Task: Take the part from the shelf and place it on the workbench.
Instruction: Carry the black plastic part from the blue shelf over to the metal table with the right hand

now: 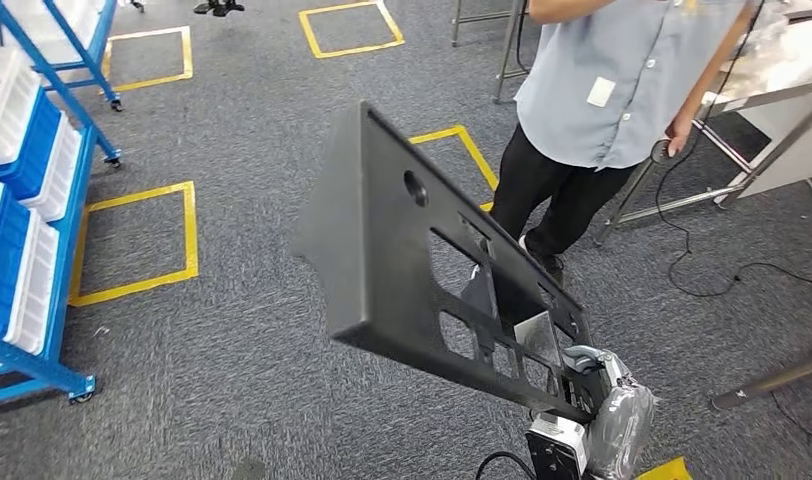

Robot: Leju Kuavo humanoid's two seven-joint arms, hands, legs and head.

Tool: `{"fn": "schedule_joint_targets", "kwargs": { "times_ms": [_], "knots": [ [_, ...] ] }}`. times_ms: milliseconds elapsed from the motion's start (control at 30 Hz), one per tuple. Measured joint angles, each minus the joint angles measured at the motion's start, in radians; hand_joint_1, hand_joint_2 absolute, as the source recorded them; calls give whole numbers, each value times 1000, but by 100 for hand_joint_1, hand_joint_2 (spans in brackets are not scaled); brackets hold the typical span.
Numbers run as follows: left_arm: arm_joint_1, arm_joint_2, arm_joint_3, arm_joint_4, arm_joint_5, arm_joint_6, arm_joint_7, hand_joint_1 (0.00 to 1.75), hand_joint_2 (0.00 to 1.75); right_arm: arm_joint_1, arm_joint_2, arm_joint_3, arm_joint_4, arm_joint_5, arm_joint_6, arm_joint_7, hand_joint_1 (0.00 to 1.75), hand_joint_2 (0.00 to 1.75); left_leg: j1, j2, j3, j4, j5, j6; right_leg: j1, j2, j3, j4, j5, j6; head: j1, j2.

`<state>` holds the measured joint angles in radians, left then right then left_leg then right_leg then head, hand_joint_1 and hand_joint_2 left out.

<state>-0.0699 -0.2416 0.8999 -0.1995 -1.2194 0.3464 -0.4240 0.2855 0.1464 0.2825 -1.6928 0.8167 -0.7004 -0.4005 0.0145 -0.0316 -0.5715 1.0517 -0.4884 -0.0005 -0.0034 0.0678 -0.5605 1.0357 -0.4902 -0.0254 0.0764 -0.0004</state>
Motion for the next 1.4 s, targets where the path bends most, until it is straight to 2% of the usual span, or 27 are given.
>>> {"fn": "schedule_joint_targets", "kwargs": {
  "times_ms": [33, 100, 167, 267, 300, 333, 367, 400, 433, 500, 567, 633, 667, 700, 767, 833, 867, 900, 933, 1000, 1067, 1133, 1200, 1267, 1333, 1367, 1400],
  "knots": [
    [-1, 0, 0, 0, 0, 0, 0, 0, 175, -1, 0, 1, 1, 0, 0, 2, 175, 175, -1, -7, 8, -17, 0, 4, 0, 5, -3, 3, -2, 6, 0, 0],
    [-3, 0, 0, 0, -1, 0, 0, 0, 175, -2, -1, 2, 1, 0, 0, 3, 175, 175, -3, 1, 9, -21, 3, 12, -1, 14, -7, 3, -1, 16, 0, 0],
    [-3, -1, 0, 0, -1, 1, 1, 0, 175, -2, -3, 2, 2, 0, 0, 5, 175, 175, 0, 14, 11, -29, 8, 24, -1, -3, -17, 24, -18, 26, 1, 0],
    [-1, -1, 0, 0, -1, 1, 1, 0, 175, -5, -4, 3, 2, 0, 0, 5, 175, 175, 2, 37, 12, -34, 10, 34, -4, -49, -91, 182, -103, 39, 2, 0],
    [0, -1, 0, 0, -1, 1, 1, 0, 175, -5, -5, 3, 2, 0, 0, 5, 175, 175, 1, 46, 12, -34, 9, 35, -6, -54, -121, 240, -123, 42, 2, 0],
    [1, -1, 0, 0, -1, 1, 1, 0, 175, -4, -6, 3, 3, 0, 0, 5, 175, 175, 1, 55, 12, -34, 7, 35, -7, -57, -138, 271, -126, 45, 2, 0],
    [2, -1, 0, 0, -1, 1, 1, 0, 175, -4, -7, 3, 4, 0, 0, 5, 175, 175, 1, 63, 14, -34, 6, 34, -9, -59, -137, 263, -109, 45, 2, 0],
    [1, -1, 0, 0, -1, 1, 1, 0, 175, -4, -8, 3, 4, 0, 0, 5, 175, 175, 1, 71, 16, -34, 4, 32, -10, -64, -115, 217, -76, 44, 2, 0],
    [1, -2, 0, 0, 0, 1, 1, 0, 175, -4, -8, 3, 5, 0, 0, 4, 175, 175, 1, 77, 20, -34, 1, 30, -9, -78, -81, 145, -39, 42, 2, 0],
    [0, -2, 0, 0, 0, 1, 1, 0, 175, -5, -9, 3, 4, 0, 0, 3, 175, 175, -2, 88, 26, -33, -4, 22, 0, -109, -25, 29, 2, 31, 2, 0],
    [0, -2, 0, 0, 0, 1, 1, 0, 175, -5, -9, 3, 4, 0, 0, 3, 175, 175, -5, 99, 30, -35, -7, 14, 9, -115, -15, 0, 3, 21, 1, 0],
    [-1, -3, 1, 0, 0, 1, 1, 0, 175, -3, -9, 3, 4, 0, 0, 3, 175, 175, -4, 105, 34, -34, -12, 3, 6, -97, -14, -7, 8, 10, 1, 0],
    [-2, -3, 1, 0, 0, 1, 0, 0, 175, -3, -9, 3, 4, 0, 0, 3, 175, 175, -3, 96, 31, -20, -25, -2, 3, -90, -11, -12, 11, 2, 1, 0],
    [-2, -3, 1, 0, 0, 1, 0, 0, 175, -4, -9, 4, 4, 1, 0, 2, 175, 175, -3, 81, 18, 14, -47, -5, 0, -83, -8, -16, 13, -5, 1, 0],
    [-2, -3, 1, 0, 0, 1, 0, 0, 175, -5, -9, 5, 4, 1, 0, 2, 175, 175, -1, 49, -39, 135, -111, -7, -1, -69, -5, -18, 15, -14, 0, 0],
    [1, -3, 1, 0, 1, 1, 0, 0, 175, -4, -9, 6, 4, 1, 0, 3, 175, 175, -1, 41, -93, 240, -142, -8, 1, -50, -6, -15, 13, -17, 0, 0],
    [3, -3, 1, 0, 1, 1, 0, 0, 175, -4, -9, 6, 5, 1, 0, 3, 175, 175, -1, 40, -99, 245, -129, -7, 1, -40, -5, -13, 12, -17, 0, 0],
    [3, -3, 1, 0, 1, 1, 1, 0, 175, -4, -9, 6, 5, 1, 0, 3, 175, 175, -1, 39, -87, 212, -98, -5, 2, -29, -4, -10, 11, -17, 0, 0],
    [3, -3, 1, 0, 1, 1, 1, 0, 175, -4, -9, 6, 5, 1, 0, 3, 175, 175, -1, 32, -59, 147, -58, -1, 1, -19, -3, -8, 9, -15, 0, 0],
    [2, -1, 1, 0, 1, 1, 0, 0, 175, -4, -9, 6, 5, 1, 0, 2, 175, 175, -2, 1, -5, 23, -8, 6, 2, -2, -5, -1, 5, -8, 0, 0],
    [0, 1, 1, 0, 1, 1, 0, 0, 175, -4, -9, 6, 5, 0, 0, 2, 175, 175, -4, -16, 14, -22, -2, 11, 0, 9, -10, 2, 4, 3, 1, 0],
    [-1, 1, 1, 0, 2, 2, 0, 0, 175, -3, -9, 6, 5, 0, 0, 2, 175, 175, -4, -3, 16, -30, 5, 18, -3, 15, -14, 2, 6, 15, 0, 0],
    [-1, 0, 1, 0, 2, 2, 1, 0, 175, -2, -10, 6, 5, 0, 0, 2, 175, 175, 0, 13, 19, -42, 13, 29, -2, -9, -28, 33, -17, 27, 2, 0],
    [0, 0, 2, 0, 1, 3, 1, 0, 175, -3, -10, 6, 4, 0, 0, 2, 175, 175, 2, 30, 21, -48, 15, 36, -5, -45, -77, 136, -74, 39, 4, 0],
    [3, 0, 2, 0, 1, 2, 1, 0, 175, -3, -10, 6, 6, 0, 0, 2, 175, 175, 2, 47, 21, -47, 13, 37, -11, -56, -132, 242, -113, 49, 4, 0],
    [3, 0, 2, 0, 1, 2, 1, 0, 175, -2, -11, 6, 7, 0, 0, 3, 175, 175, 2, 56, 21, -47, 12, 36, -14, -57, -139, 253, -105, 53, 4, 0],
    [4, 0, 2, 0, 1, 2, 1, 0, 175, -2, -11, 6, 8, 0, 0, 3, 175, 175, 2, 64, 23, -47, 10, 35, -16, -61, -128, 228, -81, 55, 4, 0]
  ]
}}
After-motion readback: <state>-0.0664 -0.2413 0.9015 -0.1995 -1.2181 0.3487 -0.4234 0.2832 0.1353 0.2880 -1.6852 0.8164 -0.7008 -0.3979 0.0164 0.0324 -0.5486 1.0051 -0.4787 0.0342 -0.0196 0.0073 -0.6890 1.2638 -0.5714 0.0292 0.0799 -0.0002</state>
